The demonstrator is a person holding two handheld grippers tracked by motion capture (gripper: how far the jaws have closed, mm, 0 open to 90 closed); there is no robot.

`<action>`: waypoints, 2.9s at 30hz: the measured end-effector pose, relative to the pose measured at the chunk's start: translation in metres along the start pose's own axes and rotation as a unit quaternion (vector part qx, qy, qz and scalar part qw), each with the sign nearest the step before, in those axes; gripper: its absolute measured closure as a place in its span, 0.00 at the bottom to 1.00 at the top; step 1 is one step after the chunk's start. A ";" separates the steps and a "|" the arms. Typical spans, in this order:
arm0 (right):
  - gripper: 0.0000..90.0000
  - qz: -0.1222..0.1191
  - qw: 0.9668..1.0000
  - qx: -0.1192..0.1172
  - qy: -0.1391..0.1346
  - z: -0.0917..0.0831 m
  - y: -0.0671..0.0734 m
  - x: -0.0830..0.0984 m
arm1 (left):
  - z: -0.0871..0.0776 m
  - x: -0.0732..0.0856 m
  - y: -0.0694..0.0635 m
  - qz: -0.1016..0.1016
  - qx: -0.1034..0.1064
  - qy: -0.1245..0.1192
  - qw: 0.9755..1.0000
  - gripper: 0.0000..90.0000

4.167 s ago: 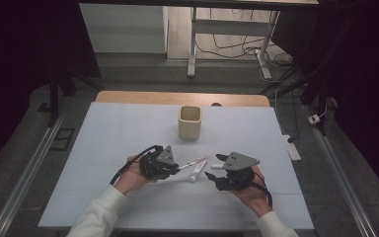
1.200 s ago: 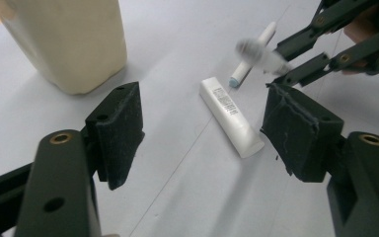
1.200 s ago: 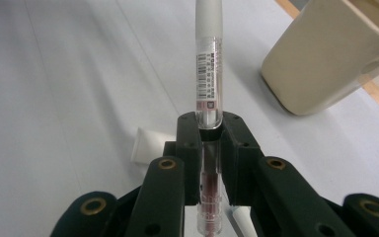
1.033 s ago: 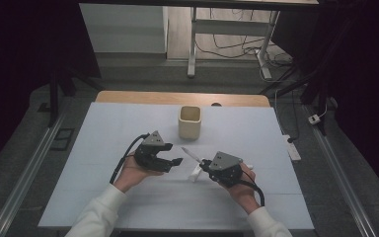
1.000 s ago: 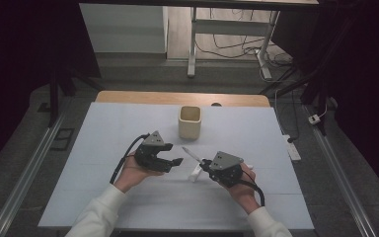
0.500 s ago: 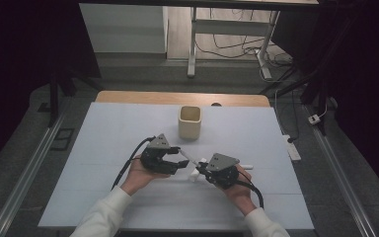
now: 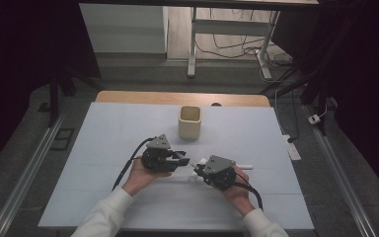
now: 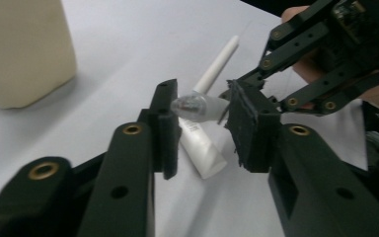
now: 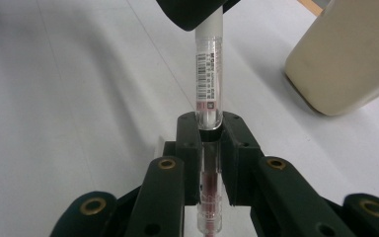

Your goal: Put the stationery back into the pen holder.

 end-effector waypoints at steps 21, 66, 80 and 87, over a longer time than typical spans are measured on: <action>0.77 -0.010 1.000 -0.002 0.015 0.004 0.001 0.005 | 0.000 0.000 -0.009 -0.001 0.045 0.007 0.999 0.88; 0.51 0.151 0.986 0.070 -0.022 -0.089 -0.045 0.092 | -0.029 -0.007 0.005 -0.007 -0.007 -0.028 1.000 0.88; 0.51 0.158 0.985 0.070 -0.024 -0.086 -0.050 0.093 | -0.034 -0.017 0.009 -0.014 -0.014 -0.045 0.999 0.88; 0.51 0.156 0.985 0.073 -0.022 -0.087 -0.051 0.094 | -0.036 -0.039 0.021 -0.010 -0.033 -0.053 0.998 0.88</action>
Point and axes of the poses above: each handheld gripper's, and its own axes: z roughly forward along the jaws, x roughly out of its underside, y roughly to its left, the point moved 7 cm from there along z, roughly forward along the jaws, and after that the axes turned 1 degree about z, right-handed, at the moved point
